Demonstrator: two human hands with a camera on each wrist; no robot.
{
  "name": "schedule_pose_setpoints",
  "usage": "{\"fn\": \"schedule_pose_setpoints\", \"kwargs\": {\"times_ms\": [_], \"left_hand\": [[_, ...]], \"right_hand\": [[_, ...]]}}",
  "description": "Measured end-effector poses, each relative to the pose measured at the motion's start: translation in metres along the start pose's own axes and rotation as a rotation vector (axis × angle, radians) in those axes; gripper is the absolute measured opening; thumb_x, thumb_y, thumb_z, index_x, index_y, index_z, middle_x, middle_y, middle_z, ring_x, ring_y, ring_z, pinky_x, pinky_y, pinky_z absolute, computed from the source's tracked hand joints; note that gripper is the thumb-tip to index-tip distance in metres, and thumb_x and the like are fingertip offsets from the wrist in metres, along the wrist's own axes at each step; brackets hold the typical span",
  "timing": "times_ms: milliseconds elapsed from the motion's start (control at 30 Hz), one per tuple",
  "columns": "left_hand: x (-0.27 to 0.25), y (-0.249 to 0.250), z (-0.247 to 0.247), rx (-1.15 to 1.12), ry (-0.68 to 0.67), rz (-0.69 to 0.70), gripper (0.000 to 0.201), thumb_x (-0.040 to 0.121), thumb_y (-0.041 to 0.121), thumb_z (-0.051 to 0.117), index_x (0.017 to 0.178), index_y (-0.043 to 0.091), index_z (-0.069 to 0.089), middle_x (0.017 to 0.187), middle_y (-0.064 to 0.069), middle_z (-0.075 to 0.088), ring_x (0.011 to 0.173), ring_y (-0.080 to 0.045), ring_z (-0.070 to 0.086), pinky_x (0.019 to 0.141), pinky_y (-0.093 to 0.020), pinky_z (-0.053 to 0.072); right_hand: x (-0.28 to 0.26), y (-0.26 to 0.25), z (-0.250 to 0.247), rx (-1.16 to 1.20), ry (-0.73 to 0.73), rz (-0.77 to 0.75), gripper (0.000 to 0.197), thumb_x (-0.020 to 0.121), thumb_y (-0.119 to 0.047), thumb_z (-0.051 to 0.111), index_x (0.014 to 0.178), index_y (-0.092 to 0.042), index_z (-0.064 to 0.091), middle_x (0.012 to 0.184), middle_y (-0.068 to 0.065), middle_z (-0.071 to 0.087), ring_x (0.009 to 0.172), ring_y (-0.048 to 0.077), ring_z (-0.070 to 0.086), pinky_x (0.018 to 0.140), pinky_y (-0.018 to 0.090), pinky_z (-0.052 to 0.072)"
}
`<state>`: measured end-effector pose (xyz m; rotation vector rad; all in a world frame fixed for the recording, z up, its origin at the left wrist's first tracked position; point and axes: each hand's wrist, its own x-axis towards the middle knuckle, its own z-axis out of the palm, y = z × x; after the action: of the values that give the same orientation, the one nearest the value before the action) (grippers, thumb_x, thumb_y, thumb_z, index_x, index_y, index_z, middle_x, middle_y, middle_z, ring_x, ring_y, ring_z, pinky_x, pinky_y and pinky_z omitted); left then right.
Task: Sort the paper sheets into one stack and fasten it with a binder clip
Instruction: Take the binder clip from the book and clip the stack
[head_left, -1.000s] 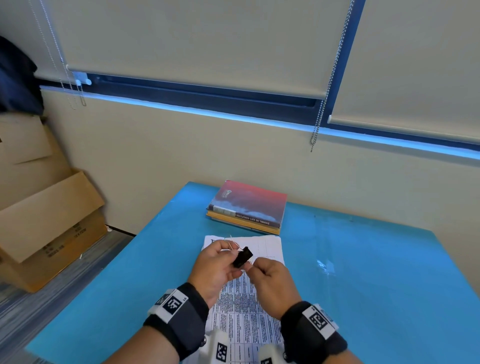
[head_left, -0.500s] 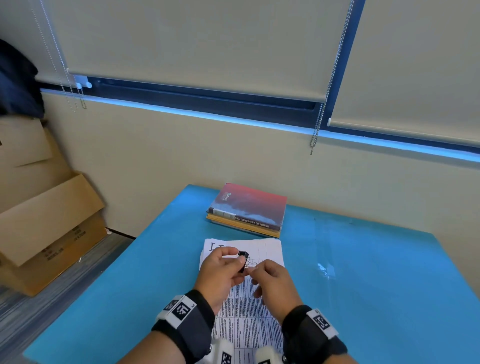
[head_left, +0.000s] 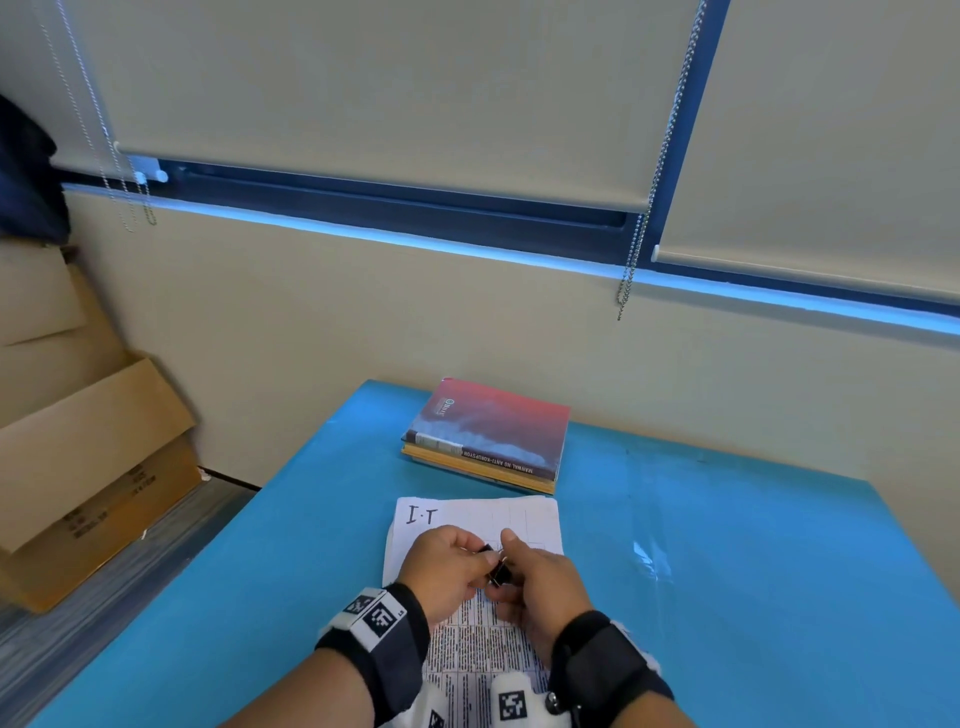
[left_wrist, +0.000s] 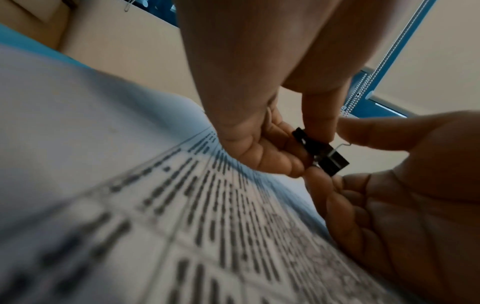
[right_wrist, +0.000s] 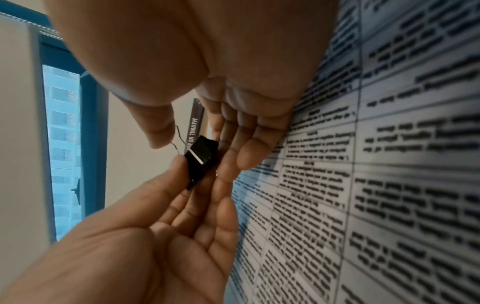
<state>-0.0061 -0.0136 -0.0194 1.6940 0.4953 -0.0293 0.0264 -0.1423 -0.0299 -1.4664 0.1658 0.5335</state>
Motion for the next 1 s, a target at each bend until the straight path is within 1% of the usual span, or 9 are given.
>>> {"fn": "schedule_pose_setpoints", "kwargs": {"times_ms": [67, 167, 300, 367, 467, 567, 733, 900, 1000], "left_hand": [[0.005, 0.003, -0.004, 0.161, -0.021, 0.012, 0.009, 0.085, 0.017, 0.069, 0.088, 0.009, 0.067, 0.078, -0.008, 0.072, 0.067, -0.018, 0.066, 0.063, -0.029, 0.052], [0.017, 0.018, -0.012, 0.622, 0.038, 0.171, 0.011, 0.085, 0.024, 0.057, 0.087, 0.020, 0.067, 0.085, 0.005, 0.069, 0.076, -0.013, 0.065, 0.071, -0.029, 0.054], [0.048, 0.038, -0.016, 0.934, 0.004, 0.315, 0.042, 0.091, 0.026, 0.049, 0.132, 0.023, 0.054, 0.136, 0.002, 0.055, 0.122, -0.020, 0.053, 0.103, -0.038, 0.045], [0.066, 0.041, -0.015, 1.136, -0.092, 0.277, 0.051, 0.091, 0.026, 0.048, 0.141, 0.022, 0.046, 0.146, -0.001, 0.048, 0.131, -0.025, 0.047, 0.109, -0.042, 0.040], [0.081, 0.041, -0.014, 1.348, -0.201, 0.115, 0.041, 0.086, 0.029, 0.050, 0.125, 0.018, 0.056, 0.131, -0.006, 0.059, 0.114, -0.029, 0.059, 0.095, -0.041, 0.050], [0.086, 0.049, -0.018, 1.376, -0.204, 0.041, 0.028, 0.078, 0.031, 0.052, 0.101, 0.016, 0.061, 0.114, -0.006, 0.062, 0.105, -0.027, 0.057, 0.086, -0.037, 0.051], [0.090, 0.058, -0.024, 1.216, -0.232, 0.035, 0.025, 0.075, 0.031, 0.057, 0.095, 0.016, 0.056, 0.096, -0.003, 0.060, 0.093, -0.023, 0.057, 0.078, -0.034, 0.050], [0.090, 0.059, -0.025, 1.111, -0.255, -0.069, 0.040, 0.073, 0.025, 0.063, 0.109, 0.011, 0.055, 0.092, -0.004, 0.058, 0.076, -0.022, 0.054, 0.066, -0.031, 0.044], [0.090, 0.061, -0.025, 1.162, -0.283, -0.060, 0.022, 0.071, 0.029, 0.062, 0.084, 0.012, 0.061, 0.081, -0.004, 0.059, 0.067, -0.022, 0.052, 0.058, -0.027, 0.040]], "right_hand": [[0.003, 0.002, -0.001, 0.017, 0.002, 0.019, 0.041, 0.093, -0.034, 0.062, 0.097, 0.007, 0.066, 0.069, 0.013, 0.069, 0.059, 0.023, 0.060, 0.056, 0.033, 0.049], [0.005, 0.006, -0.003, 0.052, 0.018, 0.032, 0.042, 0.091, -0.031, 0.066, 0.102, 0.009, 0.061, 0.068, 0.014, 0.070, 0.060, 0.027, 0.063, 0.061, 0.038, 0.056], [0.008, 0.010, -0.005, 0.086, 0.042, 0.063, 0.038, 0.091, -0.027, 0.067, 0.101, 0.010, 0.060, 0.065, 0.018, 0.070, 0.060, 0.030, 0.065, 0.071, 0.046, 0.058], [0.009, 0.011, -0.005, 0.068, 0.049, 0.070, 0.039, 0.090, -0.027, 0.068, 0.101, 0.009, 0.060, 0.071, 0.022, 0.070, 0.060, 0.030, 0.066, 0.072, 0.047, 0.059], [0.012, 0.012, -0.005, 0.067, 0.057, 0.081, 0.037, 0.089, -0.025, 0.069, 0.100, 0.009, 0.058, 0.076, 0.025, 0.068, 0.059, 0.030, 0.067, 0.068, 0.045, 0.059], [0.012, 0.012, -0.006, 0.080, 0.041, 0.104, 0.032, 0.089, -0.020, 0.068, 0.101, 0.007, 0.056, 0.084, 0.028, 0.068, 0.062, 0.031, 0.069, 0.064, 0.040, 0.060], [0.011, 0.013, -0.009, 0.083, 0.018, 0.110, 0.029, 0.088, -0.016, 0.068, 0.103, 0.005, 0.055, 0.087, 0.026, 0.069, 0.071, 0.035, 0.072, 0.070, 0.044, 0.061], [0.010, 0.012, -0.009, 0.101, 0.013, 0.109, 0.034, 0.088, -0.014, 0.068, 0.108, 0.010, 0.053, 0.085, 0.025, 0.067, 0.068, 0.035, 0.070, 0.069, 0.045, 0.060], [0.011, 0.013, -0.010, 0.106, 0.010, 0.106, 0.035, 0.088, -0.014, 0.068, 0.108, 0.010, 0.052, 0.086, 0.025, 0.068, 0.067, 0.034, 0.071, 0.067, 0.042, 0.061]]}}
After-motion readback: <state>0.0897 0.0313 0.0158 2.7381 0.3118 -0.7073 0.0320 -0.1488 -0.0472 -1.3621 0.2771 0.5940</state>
